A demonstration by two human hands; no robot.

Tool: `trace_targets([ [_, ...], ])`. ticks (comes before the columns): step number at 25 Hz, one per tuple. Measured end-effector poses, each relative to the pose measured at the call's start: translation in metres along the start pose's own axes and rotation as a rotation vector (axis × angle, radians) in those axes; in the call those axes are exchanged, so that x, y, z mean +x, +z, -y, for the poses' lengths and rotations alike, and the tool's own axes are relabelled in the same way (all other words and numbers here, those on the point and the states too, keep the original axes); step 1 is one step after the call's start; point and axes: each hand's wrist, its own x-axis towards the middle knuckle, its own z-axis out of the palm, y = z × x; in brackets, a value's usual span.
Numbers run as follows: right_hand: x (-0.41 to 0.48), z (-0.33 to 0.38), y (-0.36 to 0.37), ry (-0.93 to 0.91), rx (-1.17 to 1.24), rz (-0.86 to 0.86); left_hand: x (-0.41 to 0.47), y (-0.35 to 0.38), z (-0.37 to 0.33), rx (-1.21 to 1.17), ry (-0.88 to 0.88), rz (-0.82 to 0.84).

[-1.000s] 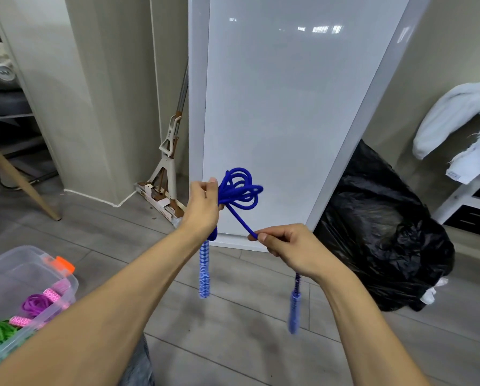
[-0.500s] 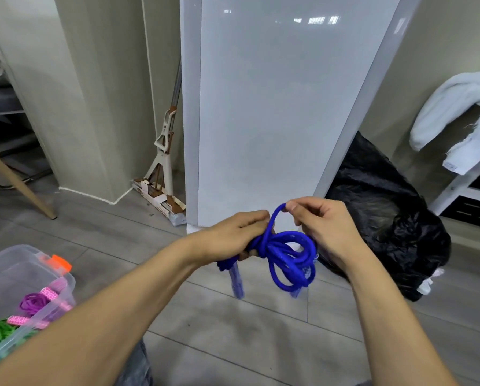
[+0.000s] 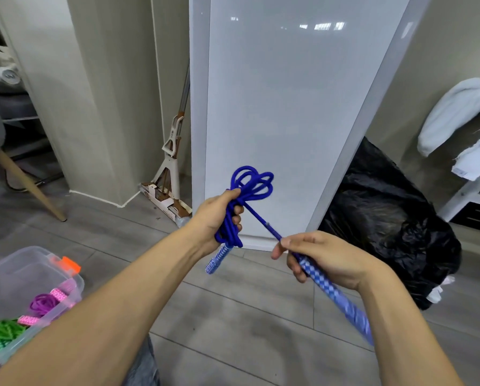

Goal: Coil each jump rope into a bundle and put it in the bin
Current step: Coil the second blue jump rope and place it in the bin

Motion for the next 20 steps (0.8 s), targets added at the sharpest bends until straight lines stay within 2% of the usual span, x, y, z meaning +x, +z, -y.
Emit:
trace_targets([
  [4,-0.023,0.012,-0.006,-0.010,0.070,0.127,0.004,-0.010,-0.003,-0.075,-0.026,-0.021],
  [9,-0.016,0.029,0.010,-0.338,0.150,-0.185,-0.001,-0.003,0.000,-0.013,-0.001,0.007],
  [13,-0.011,0.033,0.028,-0.558,-0.237,-0.416,-0.002,-0.002,0.001,0.044,-0.008,0.091],
  [16,-0.007,0.037,0.033,-0.689,-0.157,-0.505,-0.006,-0.003,-0.003,0.156,0.015,0.181],
  [20,0.001,0.036,0.037,-0.758,0.005,-0.653,-0.008,0.000,-0.001,0.225,0.046,0.284],
])
